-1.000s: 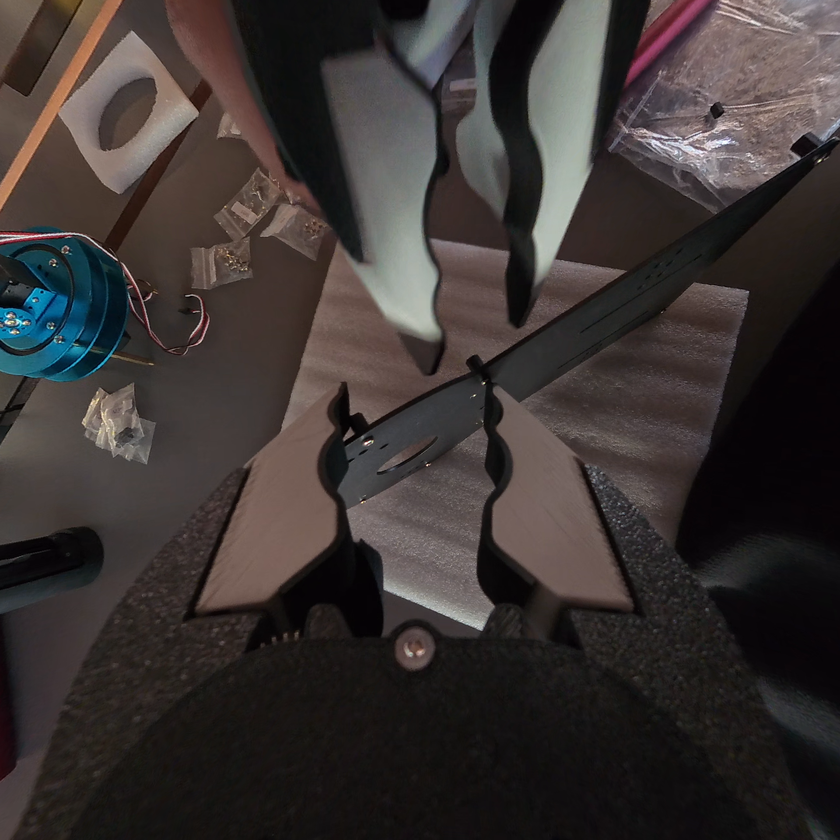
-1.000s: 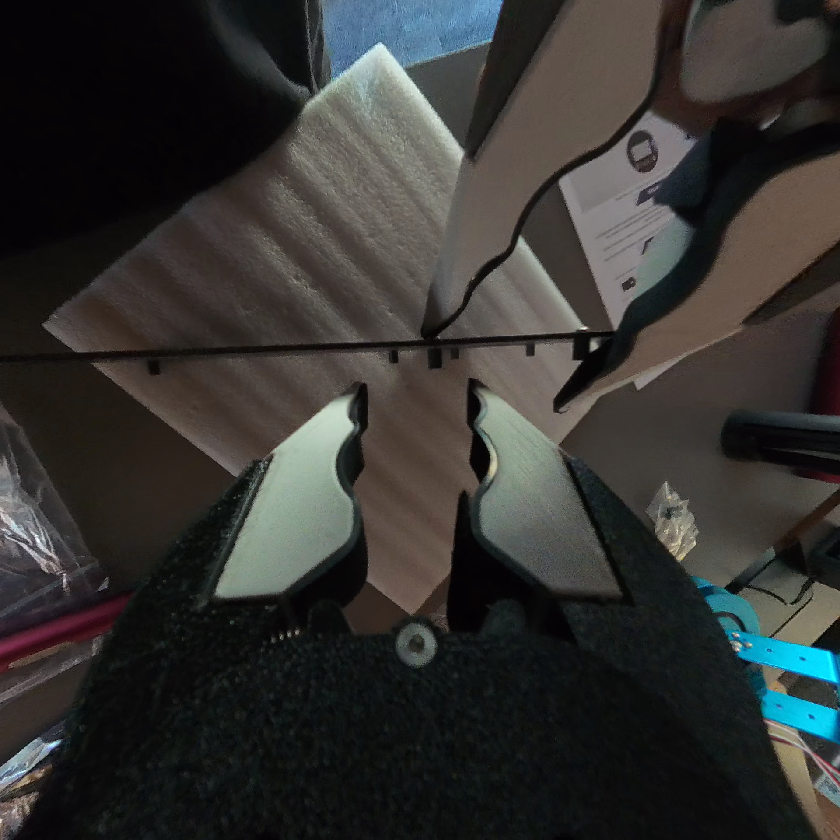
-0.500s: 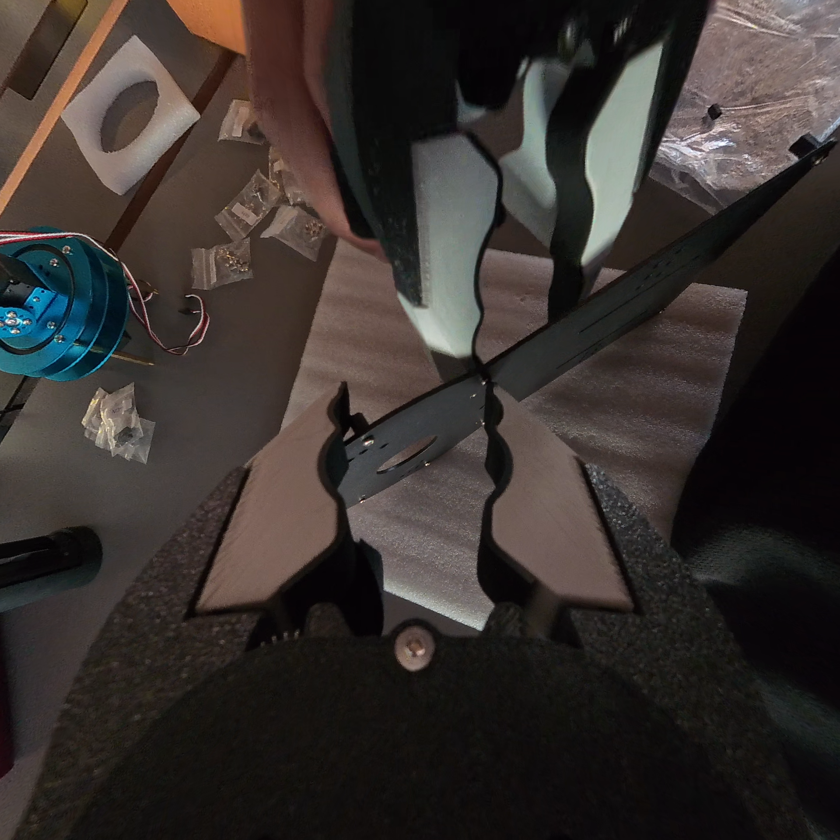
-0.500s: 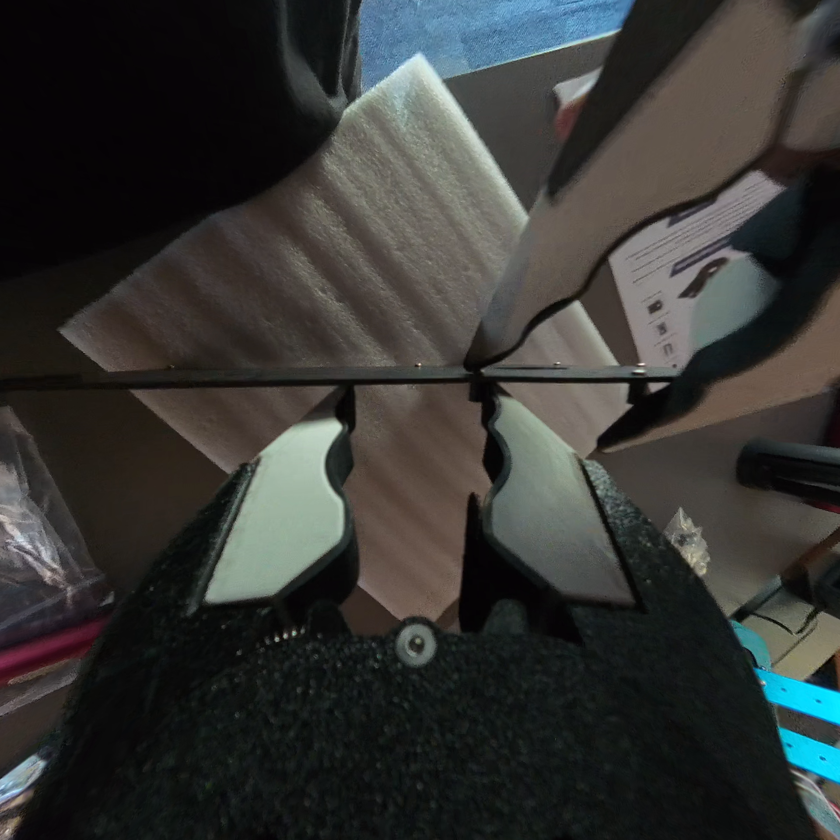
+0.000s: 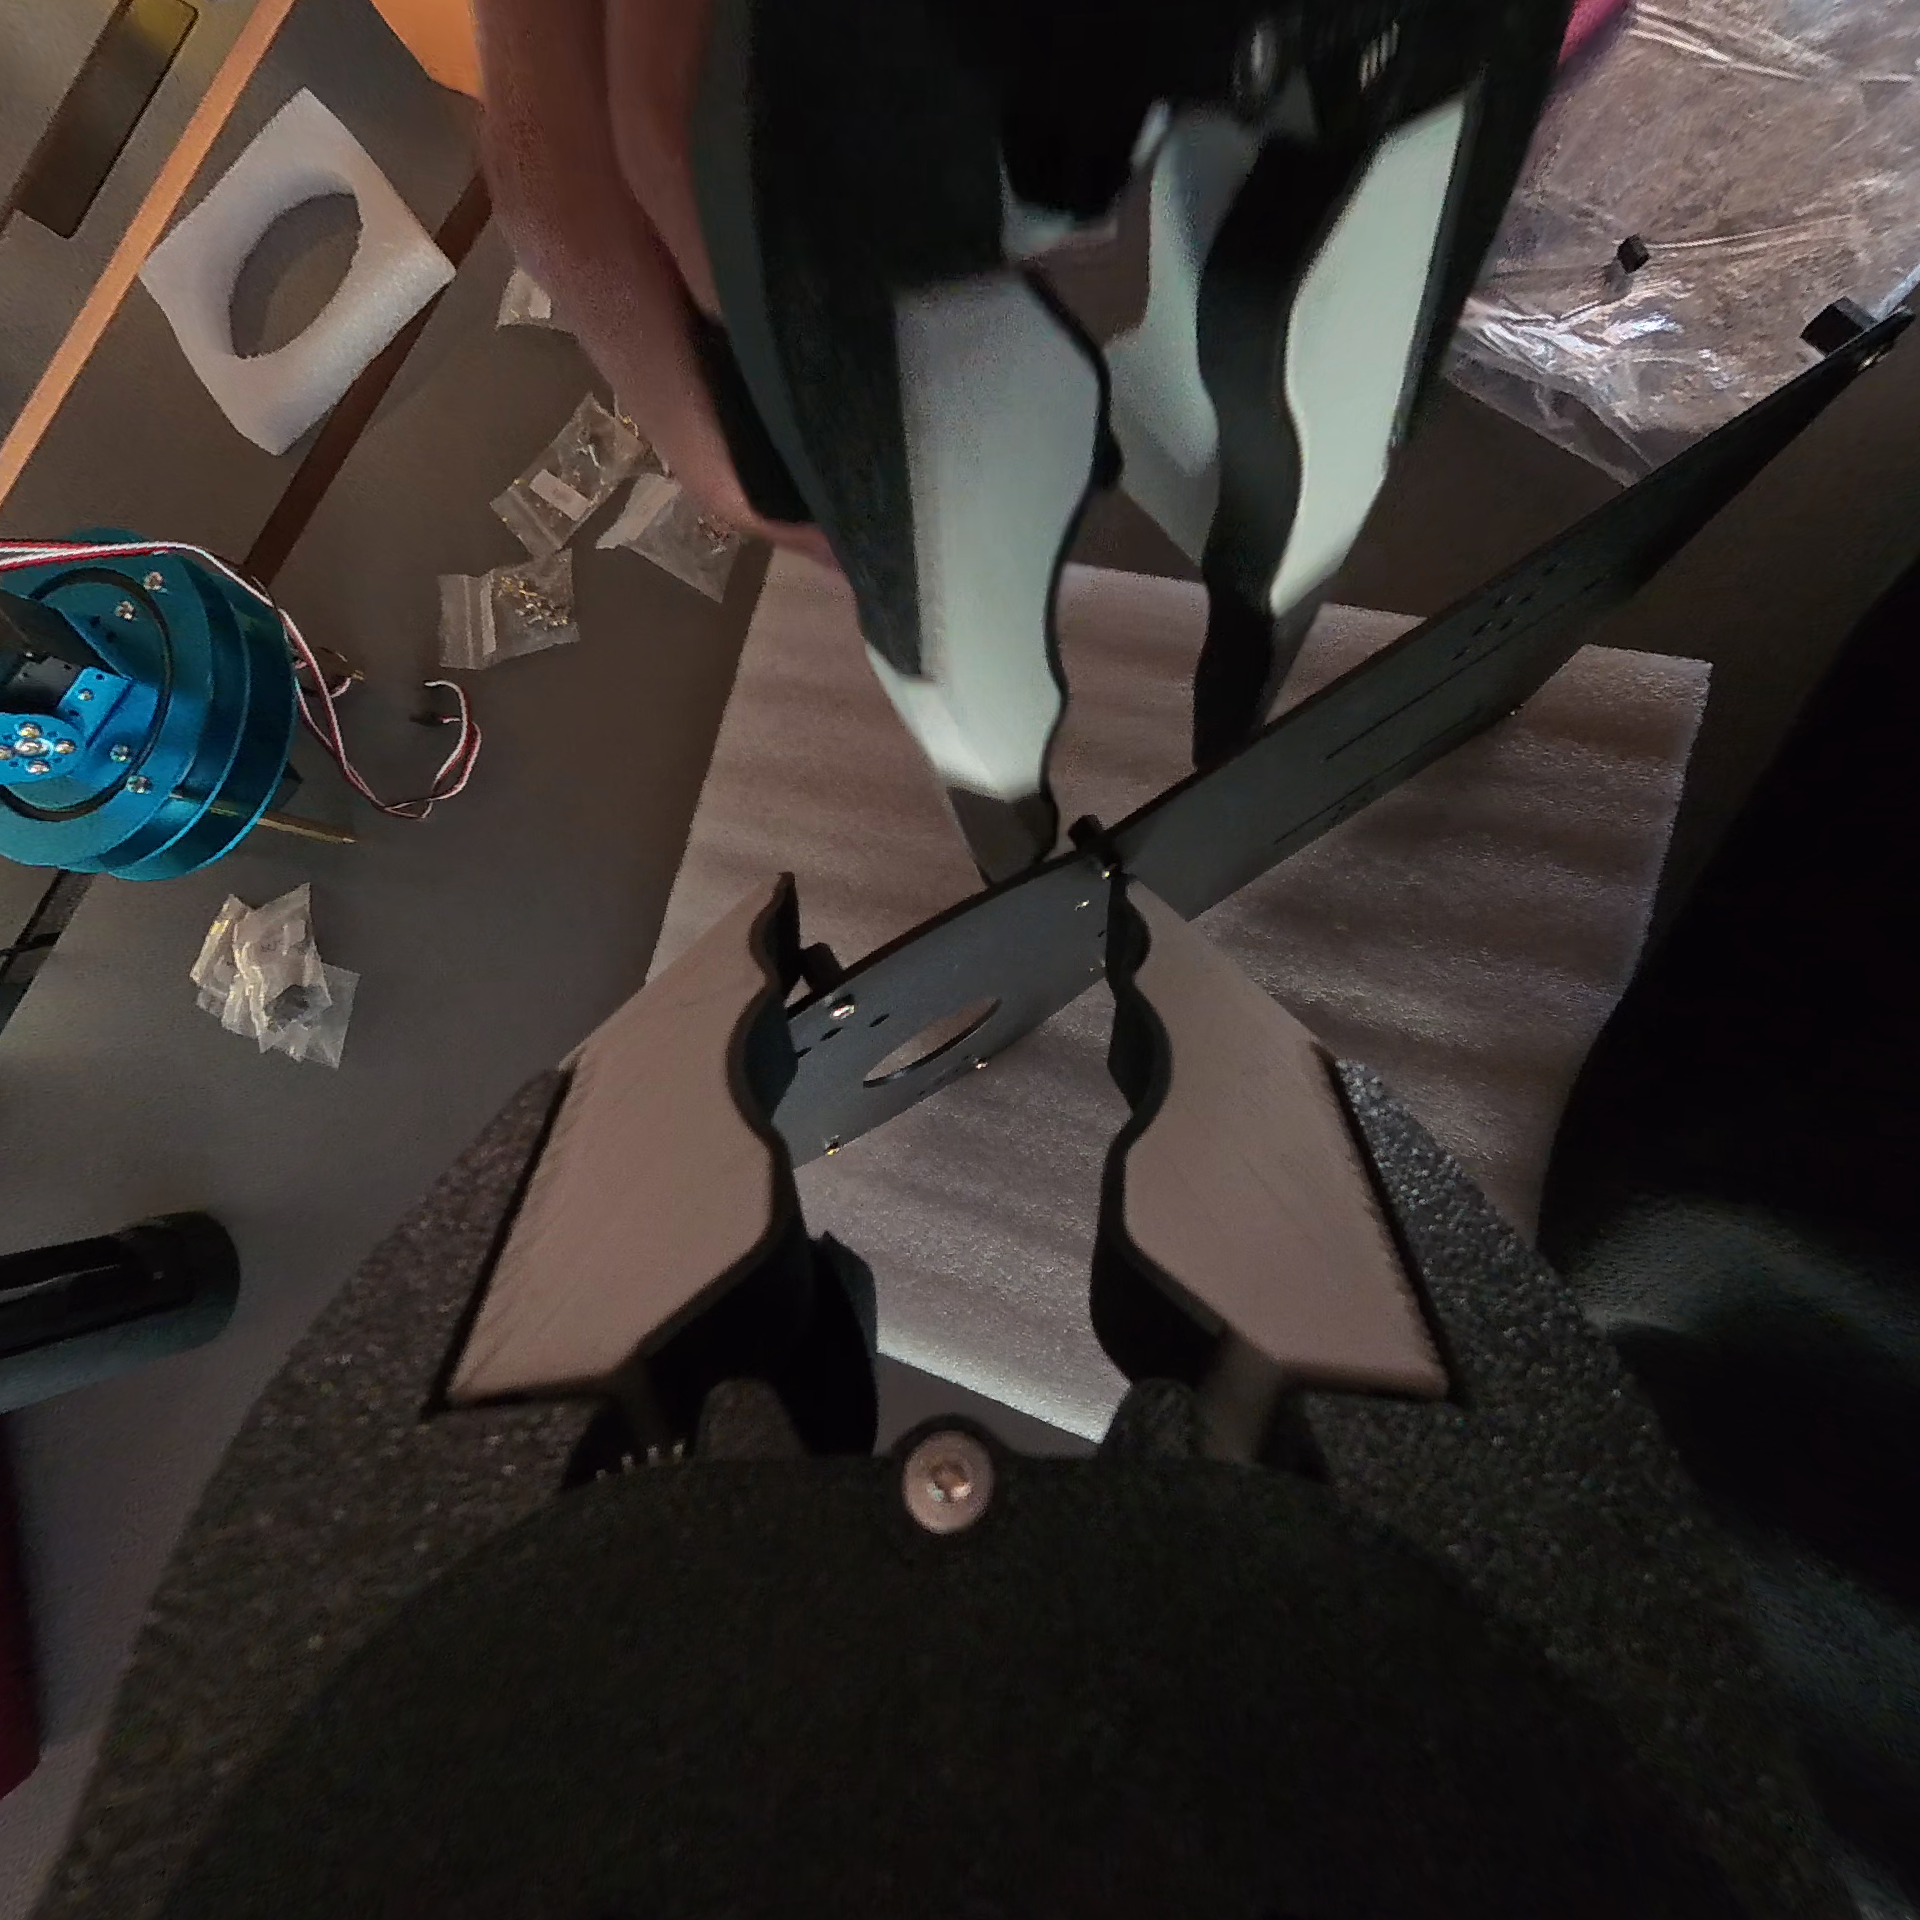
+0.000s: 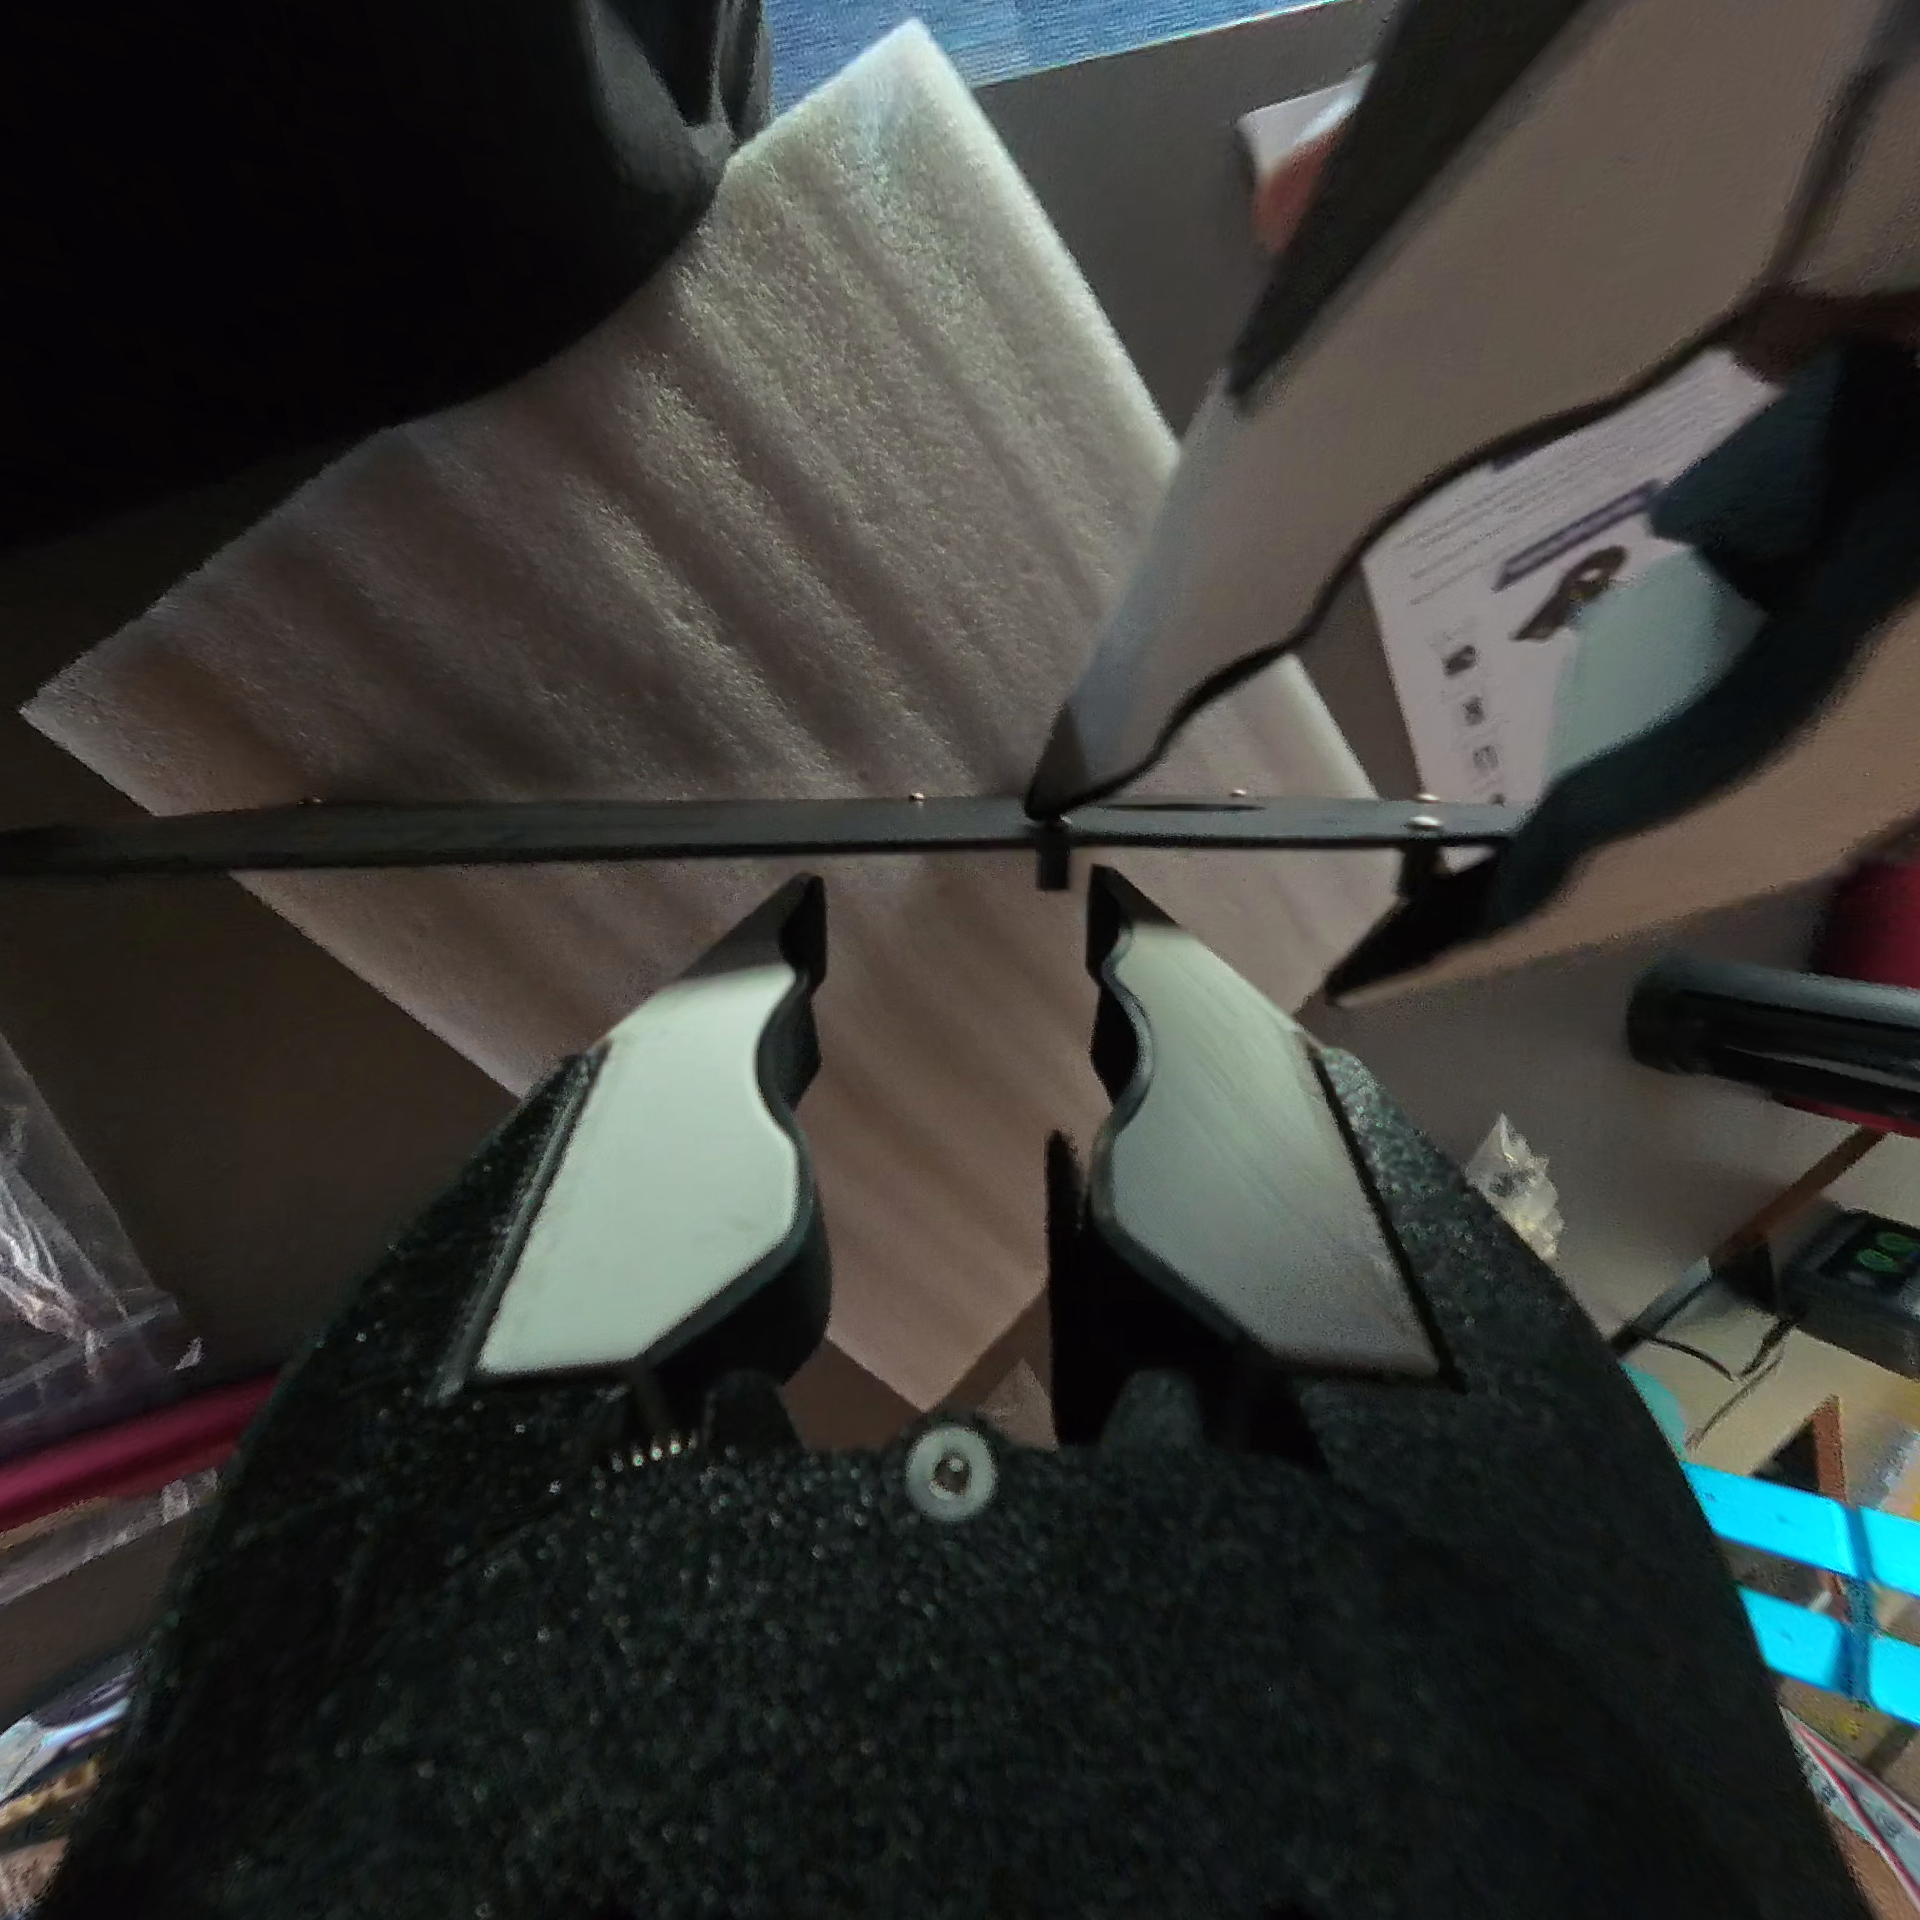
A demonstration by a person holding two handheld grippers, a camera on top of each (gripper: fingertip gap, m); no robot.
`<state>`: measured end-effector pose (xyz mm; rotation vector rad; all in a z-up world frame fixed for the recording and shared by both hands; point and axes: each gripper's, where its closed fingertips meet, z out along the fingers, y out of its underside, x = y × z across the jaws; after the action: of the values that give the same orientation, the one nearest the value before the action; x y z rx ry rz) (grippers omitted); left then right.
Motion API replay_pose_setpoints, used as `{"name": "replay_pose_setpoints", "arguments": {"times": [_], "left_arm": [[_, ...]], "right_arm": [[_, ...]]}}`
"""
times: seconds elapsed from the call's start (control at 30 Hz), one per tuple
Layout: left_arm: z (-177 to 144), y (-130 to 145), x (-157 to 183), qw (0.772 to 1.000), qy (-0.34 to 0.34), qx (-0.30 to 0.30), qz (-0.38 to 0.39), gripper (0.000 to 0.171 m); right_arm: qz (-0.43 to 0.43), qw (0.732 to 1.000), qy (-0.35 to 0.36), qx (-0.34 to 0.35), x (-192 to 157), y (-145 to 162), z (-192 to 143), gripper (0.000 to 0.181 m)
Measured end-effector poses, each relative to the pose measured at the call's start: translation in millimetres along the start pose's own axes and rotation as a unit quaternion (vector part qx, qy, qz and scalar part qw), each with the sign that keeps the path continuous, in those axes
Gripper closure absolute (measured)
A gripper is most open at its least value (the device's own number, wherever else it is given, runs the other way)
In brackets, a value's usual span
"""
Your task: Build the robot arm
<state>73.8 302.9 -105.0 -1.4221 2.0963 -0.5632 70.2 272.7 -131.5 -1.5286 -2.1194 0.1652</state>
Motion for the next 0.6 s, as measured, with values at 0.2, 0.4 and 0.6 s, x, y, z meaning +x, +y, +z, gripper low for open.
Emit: {"name": "replay_pose_setpoints", "arguments": {"times": [0.2,0.4,0.6], "left_arm": [[-1,2,1,1.000,0.003,-0.003,0.000,0.112],[-2,1,1,1.000,0.001,0.001,-0.001,0.112],[0,0,0,1.000,0.000,0.004,-0.001,0.112]], "right_arm": [[-0.004,1.000,0.010,-0.001,-1,-4,-9,0.144],[-0.011,0.998,0.061,-0.011,17,6,-23,0.142],[-0.023,0.999,0.028,-0.010,5,-3,-10,0.141]]}}
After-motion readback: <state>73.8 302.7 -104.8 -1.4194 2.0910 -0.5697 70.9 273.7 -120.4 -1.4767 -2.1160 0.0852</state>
